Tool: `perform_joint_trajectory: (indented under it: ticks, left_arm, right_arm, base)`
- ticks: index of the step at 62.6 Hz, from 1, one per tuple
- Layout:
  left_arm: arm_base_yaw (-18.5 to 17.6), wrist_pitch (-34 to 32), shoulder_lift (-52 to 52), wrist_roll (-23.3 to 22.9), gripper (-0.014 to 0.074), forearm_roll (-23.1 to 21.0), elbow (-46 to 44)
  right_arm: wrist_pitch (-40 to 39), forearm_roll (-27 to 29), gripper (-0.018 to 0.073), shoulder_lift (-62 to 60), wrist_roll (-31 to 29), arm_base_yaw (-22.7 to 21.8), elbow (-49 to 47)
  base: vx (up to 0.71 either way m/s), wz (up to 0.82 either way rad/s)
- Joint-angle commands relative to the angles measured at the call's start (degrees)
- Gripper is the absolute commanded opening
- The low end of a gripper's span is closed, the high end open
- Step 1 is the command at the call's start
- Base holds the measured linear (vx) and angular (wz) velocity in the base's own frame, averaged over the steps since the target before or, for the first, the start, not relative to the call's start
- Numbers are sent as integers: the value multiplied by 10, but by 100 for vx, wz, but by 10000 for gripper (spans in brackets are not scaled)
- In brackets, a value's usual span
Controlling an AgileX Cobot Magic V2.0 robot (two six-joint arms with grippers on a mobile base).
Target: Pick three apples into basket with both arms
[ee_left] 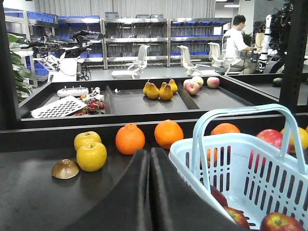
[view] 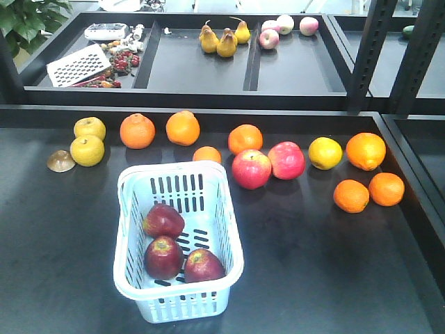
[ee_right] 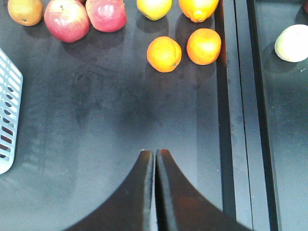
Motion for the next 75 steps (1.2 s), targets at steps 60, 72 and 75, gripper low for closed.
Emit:
perform_joint_trajectory:
  ticks: [60,72,75]
  left_arm:
    - [46,-43,-10,-7,-6,-16,4]
    - [46,-43,-10,-7,-6,-16,4]
    - [46,-43,-10,-7,-6,-16,4]
  right_arm:
    - [-27,-2,-9,-6,-6,-4,-14]
    - [-27,-2,-9,-6,-6,-4,-14]
    - [-27,-2,-9,-6,-6,-4,-14]
  base:
    - [0,0]
    - [0,0]
    - [0,0]
